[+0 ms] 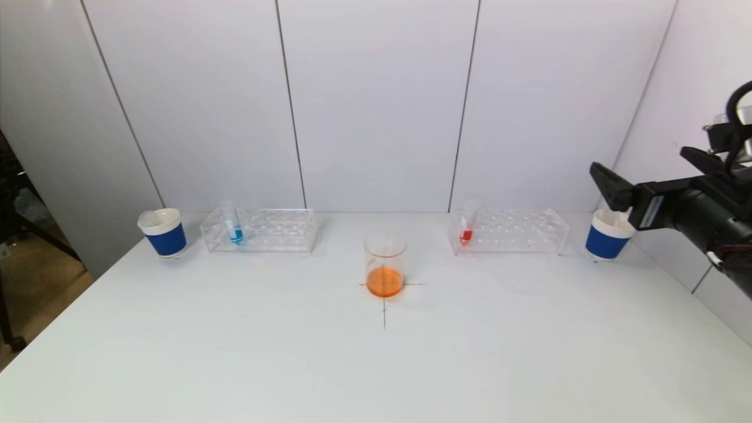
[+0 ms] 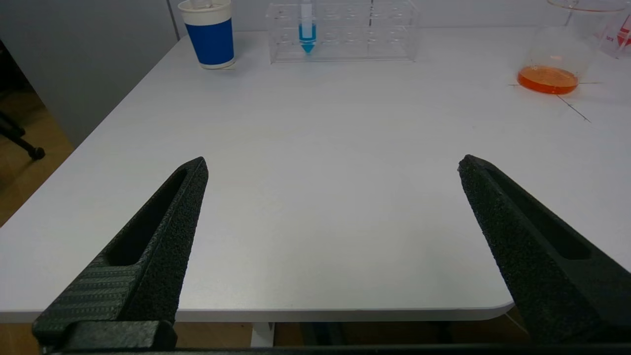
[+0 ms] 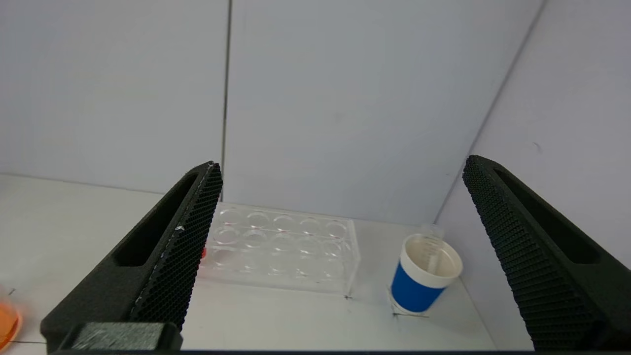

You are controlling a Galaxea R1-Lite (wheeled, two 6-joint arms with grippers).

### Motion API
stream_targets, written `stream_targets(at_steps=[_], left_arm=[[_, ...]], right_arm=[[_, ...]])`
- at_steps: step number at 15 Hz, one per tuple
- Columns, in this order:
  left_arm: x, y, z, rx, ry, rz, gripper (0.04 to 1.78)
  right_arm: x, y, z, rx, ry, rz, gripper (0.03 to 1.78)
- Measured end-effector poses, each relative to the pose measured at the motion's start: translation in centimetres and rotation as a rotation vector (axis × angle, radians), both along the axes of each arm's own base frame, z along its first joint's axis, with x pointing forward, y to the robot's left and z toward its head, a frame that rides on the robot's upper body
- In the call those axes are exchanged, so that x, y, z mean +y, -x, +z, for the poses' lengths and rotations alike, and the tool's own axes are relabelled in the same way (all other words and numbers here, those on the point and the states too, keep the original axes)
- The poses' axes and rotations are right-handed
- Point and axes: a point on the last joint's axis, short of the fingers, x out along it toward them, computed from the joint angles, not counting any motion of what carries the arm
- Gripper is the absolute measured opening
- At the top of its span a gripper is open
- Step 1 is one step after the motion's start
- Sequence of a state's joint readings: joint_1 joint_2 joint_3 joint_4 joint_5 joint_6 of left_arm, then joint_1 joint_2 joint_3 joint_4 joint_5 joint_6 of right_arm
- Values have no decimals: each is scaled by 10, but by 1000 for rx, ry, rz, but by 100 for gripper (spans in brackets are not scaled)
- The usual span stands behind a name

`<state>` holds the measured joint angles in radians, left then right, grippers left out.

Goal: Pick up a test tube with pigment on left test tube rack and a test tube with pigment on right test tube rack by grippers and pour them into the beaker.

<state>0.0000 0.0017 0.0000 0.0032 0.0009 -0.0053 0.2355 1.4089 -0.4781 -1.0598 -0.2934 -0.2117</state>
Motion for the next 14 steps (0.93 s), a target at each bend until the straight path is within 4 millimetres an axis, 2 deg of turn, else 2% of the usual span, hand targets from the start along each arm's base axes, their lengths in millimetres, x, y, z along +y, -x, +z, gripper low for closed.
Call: stream_targets(at_steps=[4, 9, 14], left_arm=[[0, 0, 0, 0, 0, 0, 178], [0, 0, 0, 0, 0, 1, 178], [0, 0, 0, 0, 0, 0, 178]], right_arm=[[-17, 49, -1, -38, -10, -61, 177], [-46, 105, -19, -62, -12, -232, 177], [-52, 165, -36, -43, -15, -272, 177]])
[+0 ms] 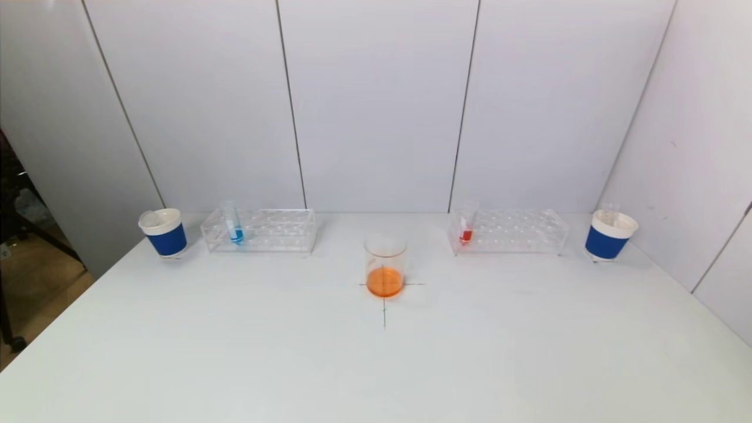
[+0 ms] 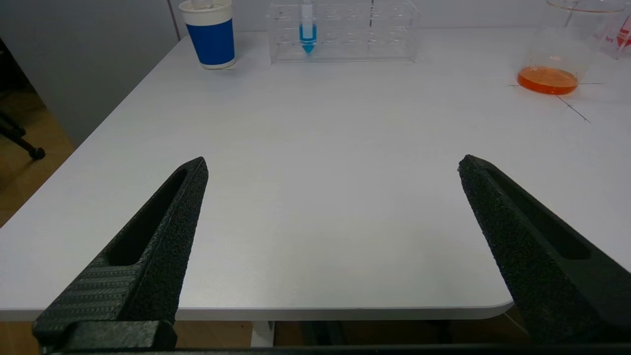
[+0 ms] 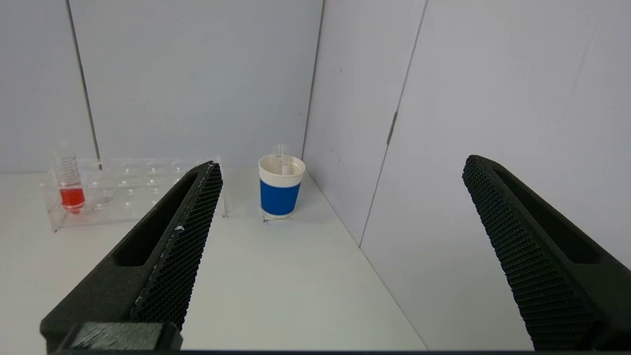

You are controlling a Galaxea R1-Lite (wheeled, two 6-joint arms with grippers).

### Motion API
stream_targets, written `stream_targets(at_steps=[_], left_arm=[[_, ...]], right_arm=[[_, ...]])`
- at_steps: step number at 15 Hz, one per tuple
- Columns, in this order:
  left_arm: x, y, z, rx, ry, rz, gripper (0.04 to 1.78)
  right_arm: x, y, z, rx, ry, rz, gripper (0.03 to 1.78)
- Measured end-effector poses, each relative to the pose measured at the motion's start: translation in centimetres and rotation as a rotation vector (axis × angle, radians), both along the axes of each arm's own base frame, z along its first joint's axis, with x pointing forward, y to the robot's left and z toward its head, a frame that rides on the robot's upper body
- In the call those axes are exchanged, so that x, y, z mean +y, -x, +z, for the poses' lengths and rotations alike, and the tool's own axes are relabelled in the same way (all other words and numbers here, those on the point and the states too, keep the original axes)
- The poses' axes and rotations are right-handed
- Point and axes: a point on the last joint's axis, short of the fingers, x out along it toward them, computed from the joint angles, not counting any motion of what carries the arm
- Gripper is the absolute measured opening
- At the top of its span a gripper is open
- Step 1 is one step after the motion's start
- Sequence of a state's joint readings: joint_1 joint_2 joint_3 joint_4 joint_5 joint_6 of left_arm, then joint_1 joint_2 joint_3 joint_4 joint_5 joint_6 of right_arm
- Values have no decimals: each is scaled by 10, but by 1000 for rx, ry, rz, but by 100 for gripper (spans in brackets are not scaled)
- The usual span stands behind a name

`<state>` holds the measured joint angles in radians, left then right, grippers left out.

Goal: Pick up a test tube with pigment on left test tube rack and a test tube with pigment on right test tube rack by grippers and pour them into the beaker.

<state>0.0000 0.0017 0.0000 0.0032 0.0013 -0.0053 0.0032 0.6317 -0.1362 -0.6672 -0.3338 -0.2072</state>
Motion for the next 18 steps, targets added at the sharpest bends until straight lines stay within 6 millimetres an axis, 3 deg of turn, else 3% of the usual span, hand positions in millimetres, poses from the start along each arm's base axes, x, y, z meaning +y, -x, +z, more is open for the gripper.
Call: stream_targets(at_steps=[3, 6, 11, 18], left_arm=[[0, 0, 0, 0, 0, 0, 178], [0, 0, 0, 0, 0, 0, 178], [0, 0, 0, 0, 0, 0, 178], [0, 0, 0, 0, 0, 0, 178]], right_arm=[[0, 34, -24, 48, -23, 7, 177], [0, 55, -55, 98, -33, 12, 177], [1, 66, -77, 59, -32, 33, 177], [5, 71, -88, 4, -84, 257, 177]])
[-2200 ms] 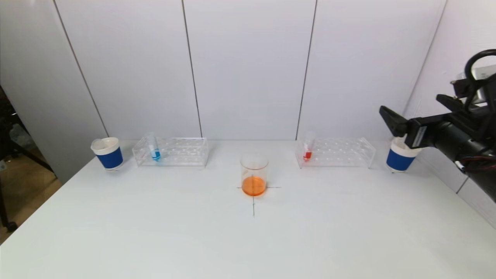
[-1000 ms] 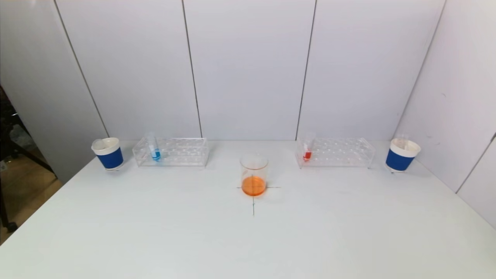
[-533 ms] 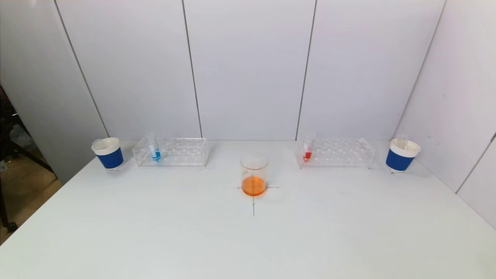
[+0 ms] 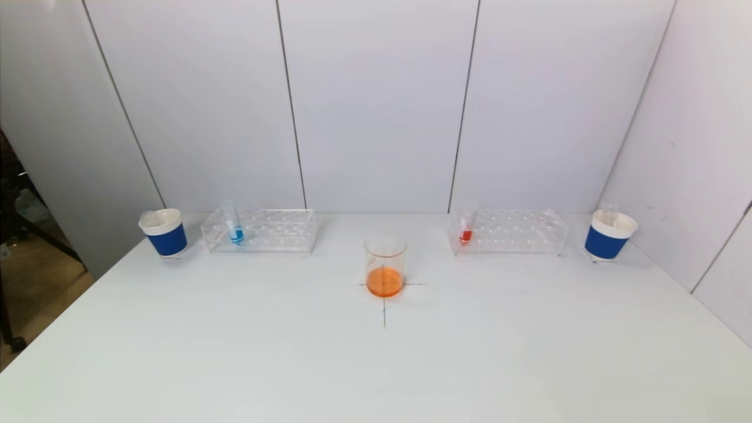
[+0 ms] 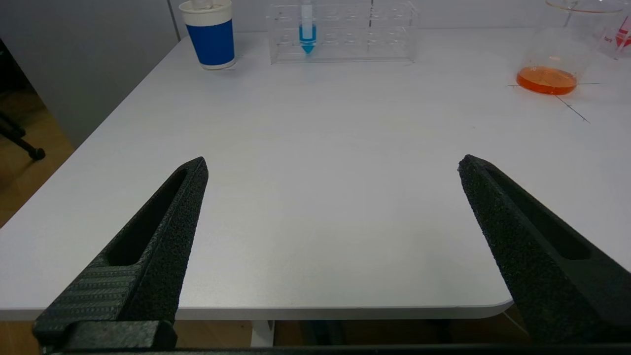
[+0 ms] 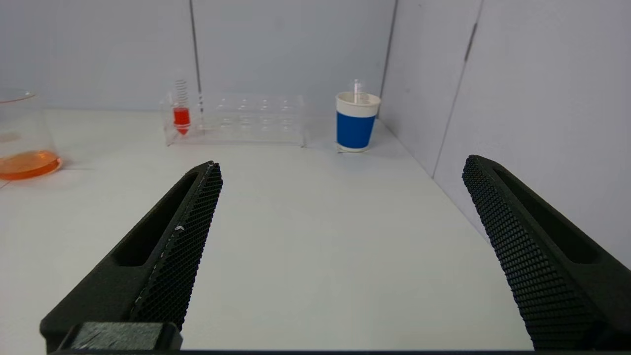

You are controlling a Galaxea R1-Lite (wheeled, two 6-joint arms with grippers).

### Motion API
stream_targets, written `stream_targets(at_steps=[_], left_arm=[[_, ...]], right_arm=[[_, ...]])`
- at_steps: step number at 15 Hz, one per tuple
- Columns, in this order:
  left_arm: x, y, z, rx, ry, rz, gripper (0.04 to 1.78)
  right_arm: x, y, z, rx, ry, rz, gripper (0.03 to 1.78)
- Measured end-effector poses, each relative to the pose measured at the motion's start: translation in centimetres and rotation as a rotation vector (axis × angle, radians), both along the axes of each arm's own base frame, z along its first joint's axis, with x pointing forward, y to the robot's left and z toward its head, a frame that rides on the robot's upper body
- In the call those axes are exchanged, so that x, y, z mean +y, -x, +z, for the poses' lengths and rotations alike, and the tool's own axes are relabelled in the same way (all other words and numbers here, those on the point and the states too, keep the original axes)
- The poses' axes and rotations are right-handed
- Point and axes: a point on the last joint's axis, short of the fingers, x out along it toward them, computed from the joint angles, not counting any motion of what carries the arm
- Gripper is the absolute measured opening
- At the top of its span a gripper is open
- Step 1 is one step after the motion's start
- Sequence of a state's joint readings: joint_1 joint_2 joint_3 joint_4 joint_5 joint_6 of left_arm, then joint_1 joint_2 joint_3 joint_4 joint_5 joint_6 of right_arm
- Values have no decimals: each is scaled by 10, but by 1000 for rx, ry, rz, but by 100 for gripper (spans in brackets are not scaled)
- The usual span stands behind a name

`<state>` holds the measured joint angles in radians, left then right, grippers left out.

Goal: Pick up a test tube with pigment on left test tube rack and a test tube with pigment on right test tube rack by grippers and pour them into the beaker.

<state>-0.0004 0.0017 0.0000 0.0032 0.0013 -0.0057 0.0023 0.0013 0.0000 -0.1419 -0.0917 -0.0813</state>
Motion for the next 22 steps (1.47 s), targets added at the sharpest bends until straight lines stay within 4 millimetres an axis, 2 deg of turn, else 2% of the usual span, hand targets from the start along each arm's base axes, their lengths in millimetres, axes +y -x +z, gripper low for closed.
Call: stream_targets(at_steps=[4, 22], left_arm=[[0, 0, 0, 0, 0, 1, 178], [0, 0, 0, 0, 0, 0, 178]], right_arm=[[2, -1, -14, 129, -14, 92, 177], [2, -1, -14, 131, -95, 88, 177]])
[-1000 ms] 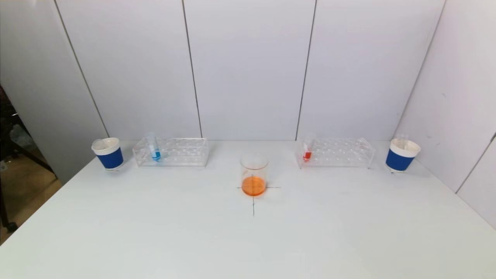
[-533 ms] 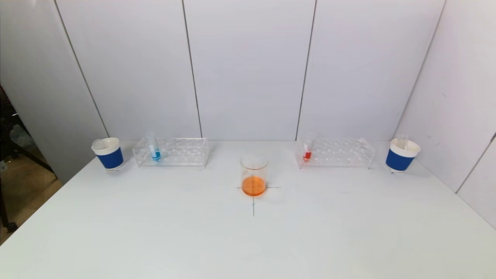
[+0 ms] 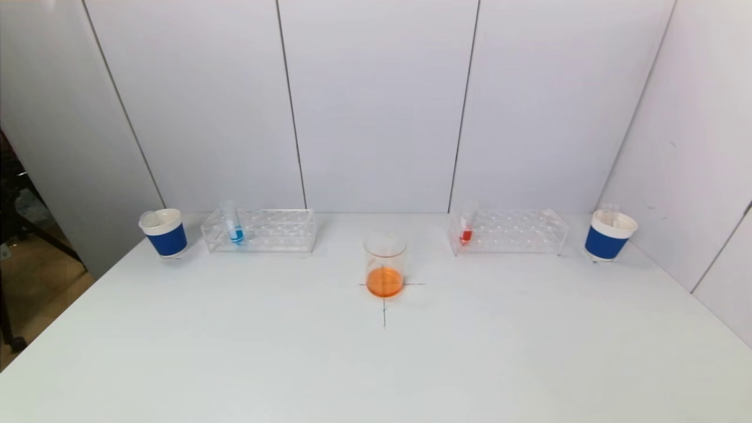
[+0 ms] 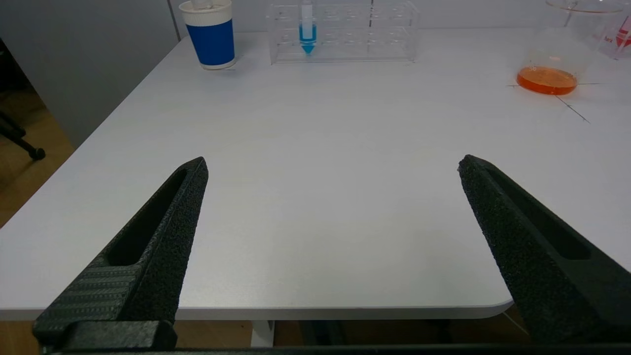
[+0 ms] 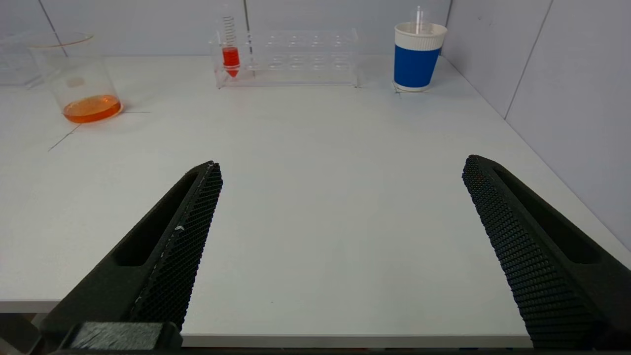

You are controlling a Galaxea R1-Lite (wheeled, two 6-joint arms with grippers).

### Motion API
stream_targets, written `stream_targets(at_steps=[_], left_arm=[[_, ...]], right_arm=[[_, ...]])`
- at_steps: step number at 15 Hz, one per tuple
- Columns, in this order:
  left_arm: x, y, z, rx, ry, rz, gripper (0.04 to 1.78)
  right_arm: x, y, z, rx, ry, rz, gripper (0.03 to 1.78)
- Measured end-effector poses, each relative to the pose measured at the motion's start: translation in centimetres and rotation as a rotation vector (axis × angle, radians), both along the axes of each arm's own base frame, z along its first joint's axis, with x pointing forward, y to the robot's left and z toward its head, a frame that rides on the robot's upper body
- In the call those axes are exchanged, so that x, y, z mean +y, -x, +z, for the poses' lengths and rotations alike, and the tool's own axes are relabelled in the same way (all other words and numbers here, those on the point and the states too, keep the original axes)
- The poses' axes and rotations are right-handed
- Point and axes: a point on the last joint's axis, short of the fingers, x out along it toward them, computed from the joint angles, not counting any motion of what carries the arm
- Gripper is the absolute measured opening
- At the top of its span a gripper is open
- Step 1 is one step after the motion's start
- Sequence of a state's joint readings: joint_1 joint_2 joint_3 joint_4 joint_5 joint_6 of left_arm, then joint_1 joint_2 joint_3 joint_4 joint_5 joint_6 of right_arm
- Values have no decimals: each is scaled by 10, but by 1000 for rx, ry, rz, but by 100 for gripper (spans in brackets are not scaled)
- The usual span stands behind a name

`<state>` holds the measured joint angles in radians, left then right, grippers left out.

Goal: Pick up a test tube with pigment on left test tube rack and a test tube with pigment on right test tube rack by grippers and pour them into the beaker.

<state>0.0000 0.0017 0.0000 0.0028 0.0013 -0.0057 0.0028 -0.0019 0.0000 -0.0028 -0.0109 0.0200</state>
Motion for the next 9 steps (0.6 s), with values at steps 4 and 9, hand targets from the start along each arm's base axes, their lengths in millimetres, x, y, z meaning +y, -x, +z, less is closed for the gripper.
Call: stream_targets(at_steps=[4, 9], left_arm=[[0, 0, 0, 0, 0, 0, 178], [0, 0, 0, 0, 0, 0, 178]], right_arm=[[0, 0, 0, 0, -1, -1, 177], [0, 0, 0, -1, -20, -6, 177]])
